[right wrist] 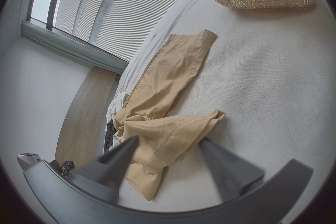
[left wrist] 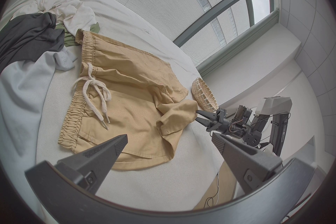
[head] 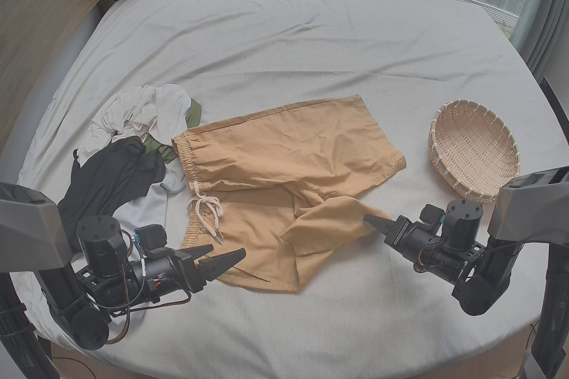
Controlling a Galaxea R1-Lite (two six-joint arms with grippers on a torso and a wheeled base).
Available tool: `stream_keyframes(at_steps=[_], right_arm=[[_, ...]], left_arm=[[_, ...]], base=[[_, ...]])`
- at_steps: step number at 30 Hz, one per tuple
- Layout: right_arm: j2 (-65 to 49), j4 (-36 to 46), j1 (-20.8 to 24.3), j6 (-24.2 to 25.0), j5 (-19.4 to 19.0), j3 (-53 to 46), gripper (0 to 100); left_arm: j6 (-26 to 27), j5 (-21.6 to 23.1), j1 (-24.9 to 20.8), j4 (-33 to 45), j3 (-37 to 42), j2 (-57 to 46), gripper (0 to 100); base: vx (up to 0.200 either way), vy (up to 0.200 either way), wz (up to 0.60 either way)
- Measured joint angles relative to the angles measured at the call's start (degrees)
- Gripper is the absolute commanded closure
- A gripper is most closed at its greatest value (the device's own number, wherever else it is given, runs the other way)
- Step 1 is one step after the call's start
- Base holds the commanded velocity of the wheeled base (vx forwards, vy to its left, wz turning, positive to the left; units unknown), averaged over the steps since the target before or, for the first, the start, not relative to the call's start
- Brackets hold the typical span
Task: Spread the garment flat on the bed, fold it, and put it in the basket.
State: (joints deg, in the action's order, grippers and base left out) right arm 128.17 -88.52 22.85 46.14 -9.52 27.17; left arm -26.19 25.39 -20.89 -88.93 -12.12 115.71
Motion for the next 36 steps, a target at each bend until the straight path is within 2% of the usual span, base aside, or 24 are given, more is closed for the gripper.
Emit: stream_keyframes(at_steps=[15,22,28,36], right_arm=[[-7.0,0.3,-2.1,-1.1,2.3,-0.4,100],[-8.1,0.3,-4.7,-5.2,-2.3,1.7,100],[-7.2,0.2,-6.0,-6.3,-3.8,5.9,100],[-4.4,0.1,-9.5,-9.3,-9.2,7.6,100]], left_arm=[[0.0,0.0,0.0,0.0,0.1,0.0,0],[0.0,0.0,0.1,0.0,0.6,0.0,0],[0.0,0.0,0.1,0.0,0.7,0.0,0],[0.0,0.0,0.0,0.0,0.9,0.0,0]], base=[[0.0,0.0,0.0],[0.0,0.0,0.0],[0.0,0.0,0.0],[0.0,0.0,0.0]])
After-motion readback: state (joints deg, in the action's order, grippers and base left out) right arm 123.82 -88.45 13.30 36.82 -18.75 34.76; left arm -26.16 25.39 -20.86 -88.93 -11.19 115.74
